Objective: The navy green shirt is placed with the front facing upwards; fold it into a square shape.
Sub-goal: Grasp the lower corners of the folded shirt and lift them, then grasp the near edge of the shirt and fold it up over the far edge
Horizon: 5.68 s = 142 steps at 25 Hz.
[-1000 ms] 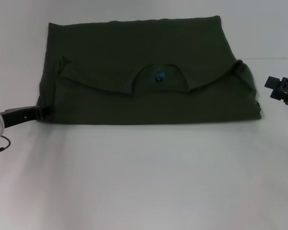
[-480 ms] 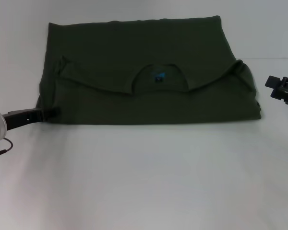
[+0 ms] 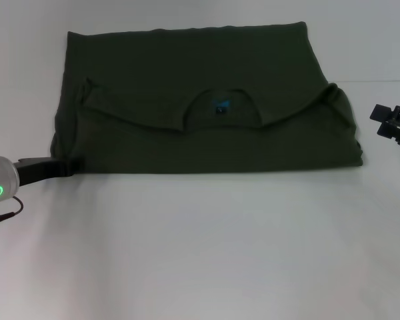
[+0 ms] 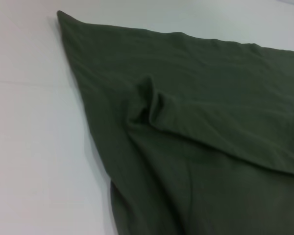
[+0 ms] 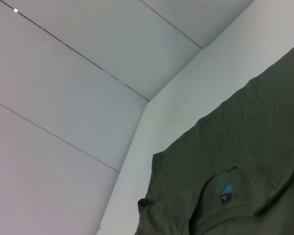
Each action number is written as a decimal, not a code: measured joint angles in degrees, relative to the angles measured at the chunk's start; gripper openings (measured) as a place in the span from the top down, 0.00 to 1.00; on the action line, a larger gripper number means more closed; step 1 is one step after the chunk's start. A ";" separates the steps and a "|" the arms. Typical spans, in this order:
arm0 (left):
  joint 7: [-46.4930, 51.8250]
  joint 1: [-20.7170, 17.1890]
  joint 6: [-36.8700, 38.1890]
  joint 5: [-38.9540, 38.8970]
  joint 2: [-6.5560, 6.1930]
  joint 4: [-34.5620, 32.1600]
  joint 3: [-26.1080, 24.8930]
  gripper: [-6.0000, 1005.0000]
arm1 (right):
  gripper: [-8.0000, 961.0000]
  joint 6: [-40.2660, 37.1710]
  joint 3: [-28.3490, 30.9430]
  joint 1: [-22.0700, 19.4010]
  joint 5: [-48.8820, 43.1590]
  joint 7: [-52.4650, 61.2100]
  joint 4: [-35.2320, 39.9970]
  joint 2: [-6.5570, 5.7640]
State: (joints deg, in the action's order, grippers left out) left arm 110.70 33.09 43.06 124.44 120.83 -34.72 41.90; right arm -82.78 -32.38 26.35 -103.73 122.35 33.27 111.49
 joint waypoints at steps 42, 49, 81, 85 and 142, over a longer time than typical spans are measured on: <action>26.42 4.60 11.52 6.33 -5.80 -2.11 -6.72 0.98 | 0.29 12.48 -3.15 18.20 -41.56 19.23 6.12 -0.77; 26.16 4.61 11.31 6.16 -5.51 -2.11 -6.73 0.98 | 0.31 16.50 -6.04 18.80 -41.78 19.62 2.02 0.38; 25.38 4.77 13.40 6.35 -5.08 -3.17 -5.84 0.97 | 0.78 22.08 -8.39 17.20 -39.30 18.81 2.58 2.84; 24.93 4.46 20.46 7.80 -6.16 -5.86 -5.74 0.97 | 0.92 15.54 -7.98 15.67 -35.14 18.60 6.60 1.50; 36.37 10.67 19.41 24.52 -7.32 -9.56 -3.18 0.96 | 0.90 30.72 -3.80 13.78 -26.09 16.25 3.63 4.11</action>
State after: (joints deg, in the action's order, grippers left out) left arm 147.06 43.76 62.47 148.96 113.51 -44.27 38.72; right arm -52.06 -36.18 40.12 -129.81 138.60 36.90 115.60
